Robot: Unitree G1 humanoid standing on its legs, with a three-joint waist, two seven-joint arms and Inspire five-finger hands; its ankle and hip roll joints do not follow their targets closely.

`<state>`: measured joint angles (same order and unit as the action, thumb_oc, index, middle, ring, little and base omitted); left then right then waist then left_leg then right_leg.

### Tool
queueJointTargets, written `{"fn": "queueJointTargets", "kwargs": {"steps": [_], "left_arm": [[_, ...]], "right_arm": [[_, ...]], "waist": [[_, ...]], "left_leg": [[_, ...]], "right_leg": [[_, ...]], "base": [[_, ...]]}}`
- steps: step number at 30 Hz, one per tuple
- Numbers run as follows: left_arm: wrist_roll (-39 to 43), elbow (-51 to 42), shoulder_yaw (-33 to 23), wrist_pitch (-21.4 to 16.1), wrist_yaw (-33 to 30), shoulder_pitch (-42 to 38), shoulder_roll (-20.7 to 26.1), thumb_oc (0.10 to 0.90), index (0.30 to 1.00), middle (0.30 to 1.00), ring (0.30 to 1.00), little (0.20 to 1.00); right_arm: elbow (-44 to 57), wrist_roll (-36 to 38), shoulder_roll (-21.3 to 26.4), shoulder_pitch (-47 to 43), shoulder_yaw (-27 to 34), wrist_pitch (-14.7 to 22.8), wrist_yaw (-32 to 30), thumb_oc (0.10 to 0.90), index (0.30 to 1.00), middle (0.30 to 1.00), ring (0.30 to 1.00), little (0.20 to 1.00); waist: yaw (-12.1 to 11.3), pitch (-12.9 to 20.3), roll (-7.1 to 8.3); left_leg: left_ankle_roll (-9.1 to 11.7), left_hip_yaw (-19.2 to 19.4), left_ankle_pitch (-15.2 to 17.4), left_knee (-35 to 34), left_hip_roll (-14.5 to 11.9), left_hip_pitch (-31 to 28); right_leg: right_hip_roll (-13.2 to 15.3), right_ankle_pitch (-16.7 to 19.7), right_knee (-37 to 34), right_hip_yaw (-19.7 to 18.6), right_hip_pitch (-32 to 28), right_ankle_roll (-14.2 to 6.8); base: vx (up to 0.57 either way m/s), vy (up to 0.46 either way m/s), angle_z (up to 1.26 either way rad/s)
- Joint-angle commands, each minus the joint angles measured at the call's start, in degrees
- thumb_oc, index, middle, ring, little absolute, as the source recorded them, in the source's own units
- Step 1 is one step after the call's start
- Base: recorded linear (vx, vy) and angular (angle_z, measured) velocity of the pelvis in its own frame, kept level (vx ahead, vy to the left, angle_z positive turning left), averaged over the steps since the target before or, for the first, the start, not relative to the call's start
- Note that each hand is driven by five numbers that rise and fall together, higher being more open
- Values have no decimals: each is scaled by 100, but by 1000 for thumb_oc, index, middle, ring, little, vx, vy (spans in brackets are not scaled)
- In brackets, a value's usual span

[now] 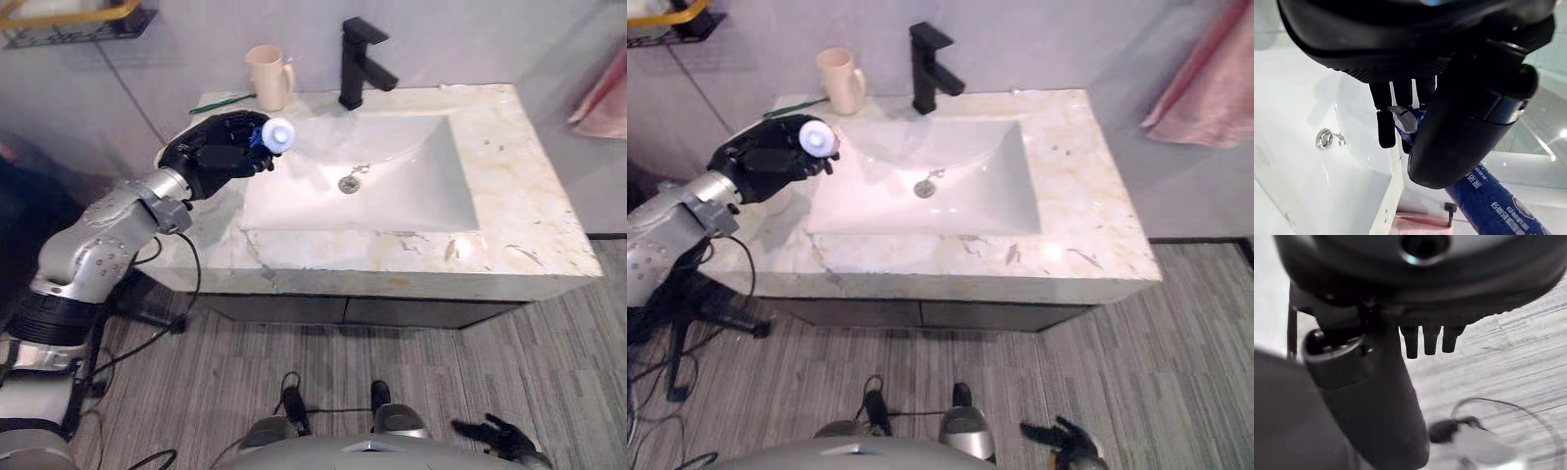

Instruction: Organize the bathroom.

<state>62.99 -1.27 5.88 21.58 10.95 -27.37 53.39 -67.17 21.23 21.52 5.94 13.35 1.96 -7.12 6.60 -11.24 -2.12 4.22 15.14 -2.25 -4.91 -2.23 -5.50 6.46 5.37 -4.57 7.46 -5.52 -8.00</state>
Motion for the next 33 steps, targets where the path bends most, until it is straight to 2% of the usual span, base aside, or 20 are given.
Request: {"fn": "queueJointTargets", "kwargs": {"steps": [1,4,9,11,14,15,16,17,19,21,23,25,26,27,28,29,30,31,32,33], "left_arm": [[804,227,-544,-440,152,-1127,14,400,300,300,300,300],[1126,497,-329,-365,197,-1460,318,400,300,300,300,300],[1601,736,190,-352,27,-2040,600,400,300,300,300,300],[1728,884,419,-370,-4,-2278,654,400,300,300,300,300],[1827,971,600,-392,-68,-2452,670,400,300,300,300,300],[1885,947,695,-408,-189,-2515,641,400,300,300,300,300],[1887,928,702,-404,-218,-2524,624,400,300,300,300,300],[1897,900,709,-396,-261,-2538,600,400,300,300,300,300],[1858,740,661,-320,-462,-2558,462,400,300,300,300,300],[1822,578,557,-231,-591,-2521,384,400,300,300,300,300],[1735,473,473,-142,-670,-2491,257,400,300,300,300,300],[1689,513,463,-126,-642,-2493,185,400,300,300,300,300],[1591,618,497,-109,-556,-2532,51,400,300,300,300,300],[1499,688,526,-125,-506,-2557,-45,400,300,300,300,300],[1478,708,547,-126,-490,-2573,-75,400,300,300,300,300],[1425,782,640,-149,-442,-2633,-171,400,300,300,300,300],[1388,848,693,-178,-412,-2674,-236,400,300,300,300,300],[1380,865,684,-184,-401,-2681,-234,400,300,300,300,300],[1339,911,717,-185,-376,-2731,-293,400,300,300,300,300],[1294,999,792,-227,-345,-2790,-376,400,300,300,300,300]], "right_arm": [[-3,477,1198,214,55,57,-1298,800,900,900,900,900],[38,802,1982,70,837,203,-2082,800,900,900,900,900],[463,425,3033,-282,1512,629,-3213,800,900,900,900,900],[901,171,3472,-518,1583,695,-3697,800,900,900,900,900],[1431,-165,3721,-748,1472,721,-4015,800,900,900,900,900],[2557,-648,3948,-1122,1241,690,-4120,800,900,900,900,900],[2779,-708,3988,-1204,1203,581,-4099,800,900,900,900,900],[3014,-808,4022,-1304,1149,673,-3969,800,900,900,900,900],[4303,-909,4099,-1830,785,487,-3169,800,900,900,900,900],[5127,-816,4022,-2166,478,274,-2584,800,900,900,900,900],[5721,-646,3848,-2551,108,390,-1923,800,900,900,900,900],[5917,-511,3745,-2829,-121,450,-1621,800,900,900,900,900],[6075,-165,3637,-3265,-471,502,-1240,800,900,900,900,900],[6179,-23,3525,-3626,-722,422,-957,800,900,900,900,900],[6172,-10,3515,-3738,-818,398,-945,800,900,900,900,900],[6183,314,3463,-4119,-1115,345,-690,800,900,900,900,900],[6174,518,3405,-4424,-1314,157,-420,800,900,900,900,900],[6155,537,3406,-4485,-1350,134,-396,800,900,900,900,900],[6121,911,3393,-4716,-1554,47,-180,800,900,900,900,900],[6002,1379,3264,-5037,-1775,-428,324,800,900,900,900,900]], "waist": [[-28,403,-26],[-14,499,-26],[-52,595,-31],[-80,651,-39],[-109,674,-39],[-141,712,-44],[-148,717,-44],[-158,724,-47],[-192,744,-30],[-198,750,-17],[-217,769,6],[-218,787,14],[-263,817,35],[-274,827,44],[-286,834,51],[-338,860,73],[-365,873,84],[-351,867,79],[-379,877,97],[-422,892,113]], "left_leg": [[115,-39,106,258,-154,186],[118,-4,117,161,-147,95],[116,14,161,86,-120,2],[111,13,177,84,-111,-3],[102,-3,195,91,-100,-8],[77,-34,209,74,-81,-20],[73,-41,213,72,-78,-22],[66,-52,217,70,-73,-25],[51,-92,223,64,-71,-32],[46,-115,221,53,-73,-36],[46,-150,222,36,-77,-47],[49,-164,229,32,-74,-60],[56,-182,231,26,-75,-77],[68,-194,235,25,-73,-84],[69,-201,234,24,-73,-87],[75,-225,232,21,-69,-94],[86,-249,231,23,-63,-93],[87,-253,231,23,-61,-91],[97,-269,223,21,-62,-90],[112,-305,219,29,-56,-86]], "right_leg": [[-314,-583,150,84,252,54],[-339,-576,129,62,242,26],[-357,-574,91,63,199,14],[-365,-575,96,62,207,15],[-373,-585,113,56,209,18],[-387,-599,122,38,211,21],[-389,-601,123,37,212,21],[-390,-603,126,34,214,22],[-394,-619,142,26,220,30],[-393,-629,161,33,231,37],[-401,-639,167,38,229,52],[-401,-642,164,58,215,58],[-405,-643,152,90,188,68],[-397,-640,133,124,165,69],[-397,-639,127,133,156,72],[-397,-635,115,163,133,80],[-394,-633,109,192,118,81],[-393,-633,106,195,116,81],[-387,-633,100,221,99,88],[-381,-626,102,260,87,87]], "base": [[50,-11,-27],[40,-2,-3],[0,0,0],[0,0,0],[11,-1,-3],[18,0,-6],[19,-1,-7],[11,-1,-7],[4,-3,-2],[0,0,0],[0,0,0],[14,-10,9],[28,-10,16],[28,-10,13],[27,-8,15],[25,-8,12],[24,-7,11],[16,-5,3],[15,-7,4],[16,-9,12]]}}
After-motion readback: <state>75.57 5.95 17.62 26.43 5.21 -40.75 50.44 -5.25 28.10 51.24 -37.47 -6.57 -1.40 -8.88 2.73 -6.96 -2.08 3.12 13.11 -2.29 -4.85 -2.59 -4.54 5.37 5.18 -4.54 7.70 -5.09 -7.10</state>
